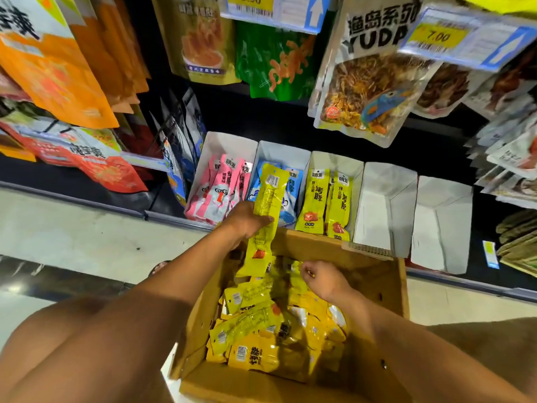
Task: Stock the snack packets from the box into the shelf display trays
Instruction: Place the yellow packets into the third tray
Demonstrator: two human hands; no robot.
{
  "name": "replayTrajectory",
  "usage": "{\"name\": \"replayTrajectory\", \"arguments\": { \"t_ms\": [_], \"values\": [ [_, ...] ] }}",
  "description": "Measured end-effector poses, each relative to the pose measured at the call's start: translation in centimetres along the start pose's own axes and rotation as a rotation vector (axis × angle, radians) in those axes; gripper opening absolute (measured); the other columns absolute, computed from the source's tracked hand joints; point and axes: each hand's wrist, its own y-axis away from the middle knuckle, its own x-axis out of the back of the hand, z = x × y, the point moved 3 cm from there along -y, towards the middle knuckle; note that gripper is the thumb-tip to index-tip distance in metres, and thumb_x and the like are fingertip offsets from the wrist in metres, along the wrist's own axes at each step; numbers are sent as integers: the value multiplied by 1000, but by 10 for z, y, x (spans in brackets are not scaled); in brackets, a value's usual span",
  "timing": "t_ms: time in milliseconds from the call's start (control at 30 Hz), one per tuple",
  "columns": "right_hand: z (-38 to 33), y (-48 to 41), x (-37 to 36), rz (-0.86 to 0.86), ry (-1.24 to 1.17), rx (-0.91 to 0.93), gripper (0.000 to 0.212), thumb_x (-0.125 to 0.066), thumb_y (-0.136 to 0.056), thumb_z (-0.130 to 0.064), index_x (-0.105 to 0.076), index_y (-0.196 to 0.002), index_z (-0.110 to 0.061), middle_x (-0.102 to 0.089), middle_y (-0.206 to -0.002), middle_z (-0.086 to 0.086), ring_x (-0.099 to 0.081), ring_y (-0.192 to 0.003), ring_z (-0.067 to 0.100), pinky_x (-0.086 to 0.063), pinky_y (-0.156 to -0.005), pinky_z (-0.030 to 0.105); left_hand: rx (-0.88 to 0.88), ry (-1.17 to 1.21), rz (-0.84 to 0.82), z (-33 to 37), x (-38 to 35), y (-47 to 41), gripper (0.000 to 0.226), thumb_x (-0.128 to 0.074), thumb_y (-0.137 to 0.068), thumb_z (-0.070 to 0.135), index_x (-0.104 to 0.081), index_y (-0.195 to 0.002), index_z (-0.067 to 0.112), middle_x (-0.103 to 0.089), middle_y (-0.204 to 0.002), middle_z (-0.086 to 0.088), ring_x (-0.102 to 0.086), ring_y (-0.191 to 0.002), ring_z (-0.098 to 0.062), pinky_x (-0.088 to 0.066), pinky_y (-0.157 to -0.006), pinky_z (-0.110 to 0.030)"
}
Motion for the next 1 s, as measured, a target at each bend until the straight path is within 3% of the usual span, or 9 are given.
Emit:
{"name": "replayTrajectory", "arguments": {
  "t_ms": [67, 133, 267, 333, 433, 533, 633, 867, 1000],
  "values": [
    [8, -9, -25, -93, 147, -4, 31, -53, -96, -33, -64, -125, -33, -60, -136, -1, -56, -126, 24, -48, -99, 36, -2, -47, 8, 0, 3, -2, 15, -75, -93, 19, -77, -106, 12, -77, -105, -9, -73, -94, -25, -58, -87, -36],
    [14, -18, -46, -180, 228, -2, 42, -52, -96, -31, -54, -138, -32, -42, -151, 1, -37, -142, 27, -41, -110, 42, 2, -79, 3, -1, 5, -6, 18, -73, -94, 19, -76, -110, 10, -76, -105, -6, -71, -93, -23, -52, -79, -28],
    [21, -38, -74, -266, 357, -3, 50, -52, -92, -32, -49, -142, -30, -20, -164, 3, -17, -150, 32, -30, -118, 51, 19, -159, 12, -6, 11, -17, 13, -76, -91, 22, -76, -102, 14, -76, -104, -8, -72, -94, -24, -55, -84, -32],
    [25, -48, -85, -293, 378, -10, 53, -56, -89, -35, -50, -141, -28, -18, -165, 1, -16, -151, 31, -25, -120, 50, 27, -159, 22, -8, 12, -21, 7, -77, -91, 21, -73, -94, 17, -75, -96, -5, -70, -84, -19, -54, -74, -27],
    [26, -57, -92, -301, 357, -20, 60, -58, -84, -41, -47, -141, -26, -28, -161, -2, -23, -150, 27, -25, -121, 46, 53, -186, 38, -9, 13, -23, 19, -78, -90, 26, -74, -102, 11, -73, -92, -2, -69, -83, -18, -49, -65, -23],
    [21, -54, -84, -236, 315, -7, 60, -55, -88, -40, -44, -143, -19, -41, -154, 2, -36, -143, 26, -33, -117, 42, 72, -163, 44, -7, 13, -23, 23, -80, -87, 28, -75, -102, 10, -77, -97, -7, -73, -90, -25, -60, -84, -42],
    [20, -50, -70, -212, 252, -10, 53, -52, -95, -38, -48, -141, -13, -50, -147, 9, -47, -135, 29, -42, -109, 40, 53, -159, 47, 1, 14, -20, 16, -79, -88, 24, -76, -97, 10, -77, -100, -13, -74, -93, -29, -59, -90, -49],
    [16, -16, 3, -70, 103, -18, 37, -50, -101, -33, -61, -136, -28, -61, -139, 3, -59, -124, 25, -46, -103, 31, 30, -163, 42, 17, 11, -2, 26, -77, -90, 23, -74, -105, 3, -76, -103, -18, -73, -95, -33, -59, -89, -48],
    [0, 14, 51, 16, -30, 63, 30, -49, -104, -25, -69, -127, -22, -67, -130, 2, -64, -115, 21, -46, -88, 24, -4, -159, 13, 32, 9, 13, 11, -74, -93, 20, -69, -83, 16, -73, -87, -8, -70, -85, -28, -56, -82, -36]
  ]
}}
